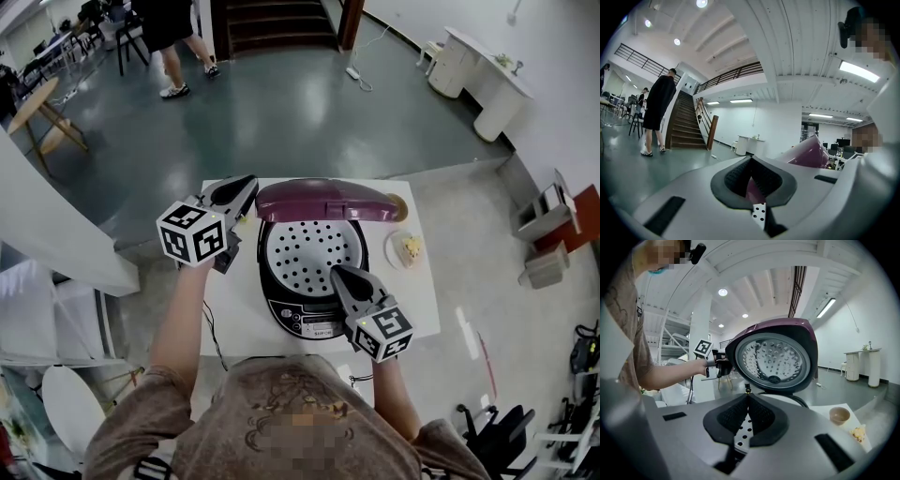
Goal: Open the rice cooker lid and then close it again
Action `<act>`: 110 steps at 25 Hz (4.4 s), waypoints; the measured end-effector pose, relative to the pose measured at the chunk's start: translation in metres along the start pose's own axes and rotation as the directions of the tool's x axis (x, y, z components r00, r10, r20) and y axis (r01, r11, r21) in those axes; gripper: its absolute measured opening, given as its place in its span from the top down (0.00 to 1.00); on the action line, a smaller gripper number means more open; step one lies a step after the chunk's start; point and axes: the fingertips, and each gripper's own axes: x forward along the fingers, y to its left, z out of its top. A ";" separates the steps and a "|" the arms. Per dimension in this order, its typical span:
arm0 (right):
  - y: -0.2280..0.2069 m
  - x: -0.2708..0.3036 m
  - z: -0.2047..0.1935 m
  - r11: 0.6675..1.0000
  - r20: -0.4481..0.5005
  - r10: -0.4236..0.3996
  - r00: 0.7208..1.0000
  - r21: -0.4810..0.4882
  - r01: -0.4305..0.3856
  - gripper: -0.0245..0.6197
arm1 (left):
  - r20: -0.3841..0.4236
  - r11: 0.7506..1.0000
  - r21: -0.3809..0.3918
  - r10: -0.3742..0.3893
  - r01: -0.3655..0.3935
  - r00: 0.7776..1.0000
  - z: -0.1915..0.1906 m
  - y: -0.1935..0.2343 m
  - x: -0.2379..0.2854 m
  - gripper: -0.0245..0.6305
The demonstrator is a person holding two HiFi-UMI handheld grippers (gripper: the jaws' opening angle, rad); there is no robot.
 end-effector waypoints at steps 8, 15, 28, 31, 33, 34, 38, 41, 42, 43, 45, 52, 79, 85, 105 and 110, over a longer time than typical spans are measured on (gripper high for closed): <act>-0.001 0.001 -0.001 1.000 -0.008 -0.009 1.000 -0.005 0.009 0.96 | 0.007 0.999 0.016 0.042 -0.042 0.999 0.005 0.021 0.008 0.93; 0.000 0.002 -0.002 1.000 -0.019 -0.017 1.000 -0.017 0.017 0.96 | -0.010 1.000 -0.012 0.017 -0.017 1.000 -0.005 0.014 0.009 0.93; -0.001 0.002 -0.002 1.000 -0.016 -0.022 1.000 -0.019 0.022 0.96 | 0.000 0.999 -0.039 -0.033 0.033 0.999 -0.014 -0.013 0.010 0.93; -0.001 0.002 -0.003 0.999 -0.014 -0.026 1.000 -0.021 0.025 0.96 | 0.004 0.999 -0.034 -0.042 0.042 0.999 -0.012 -0.017 0.009 0.93; -0.002 0.002 -0.003 0.999 -0.011 -0.029 1.000 -0.020 0.028 0.96 | 0.004 0.998 -0.029 -0.047 0.047 0.999 -0.012 -0.020 0.008 0.93; -0.002 0.002 -0.002 0.999 -0.008 -0.030 1.000 -0.019 0.030 0.96 | 0.004 0.998 -0.028 -0.050 0.050 0.999 -0.011 -0.022 0.008 0.93; -0.001 0.001 -0.002 0.999 -0.003 -0.032 0.999 -0.020 0.032 0.96 | 0.010 0.998 -0.026 -0.057 0.057 0.998 -0.007 -0.027 0.007 0.93; -0.001 0.001 -0.001 0.999 -0.002 -0.034 0.999 -0.020 0.034 0.96 | 0.014 0.998 -0.019 -0.065 0.065 0.998 -0.005 -0.031 0.008 0.93; -0.001 0.001 -0.001 0.999 -0.001 -0.035 0.999 -0.019 0.035 0.96 | 0.015 0.998 -0.017 -0.068 0.068 0.998 -0.004 -0.032 0.008 0.93; -0.001 0.002 -0.001 0.999 0.000 -0.035 0.999 -0.019 0.035 0.96 | 0.015 0.997 -0.015 -0.071 0.071 0.997 -0.004 -0.034 0.008 0.93; -0.001 0.002 -0.002 0.999 0.002 -0.035 0.999 -0.019 0.035 0.96 | 0.019 0.997 -0.012 -0.077 0.077 0.997 -0.003 -0.035 0.008 0.93; -0.002 0.001 -0.001 0.999 0.003 -0.035 0.999 -0.022 0.035 0.96 | 0.046 0.996 0.016 -0.084 0.084 0.995 0.015 -0.042 0.010 0.93; -0.001 0.002 -0.003 0.999 0.006 -0.032 0.999 -0.028 0.032 0.96 | 0.115 0.986 0.162 -0.058 0.038 0.992 0.093 -0.001 0.037 0.63; 0.000 0.001 -0.002 0.999 0.003 -0.032 0.999 -0.035 0.033 0.96 | 0.110 0.986 0.144 -0.106 0.089 0.988 0.093 0.000 0.042 0.63; 0.000 0.001 -0.003 0.998 -0.007 -0.033 0.999 -0.048 0.033 0.96 | 0.097 0.975 0.141 -0.186 0.172 0.978 0.089 -0.018 0.038 0.61; 0.002 0.001 -0.003 0.998 -0.003 -0.031 1.000 -0.060 0.030 0.96 | 0.126 0.975 0.087 -0.213 0.203 0.969 0.085 -0.029 0.025 0.61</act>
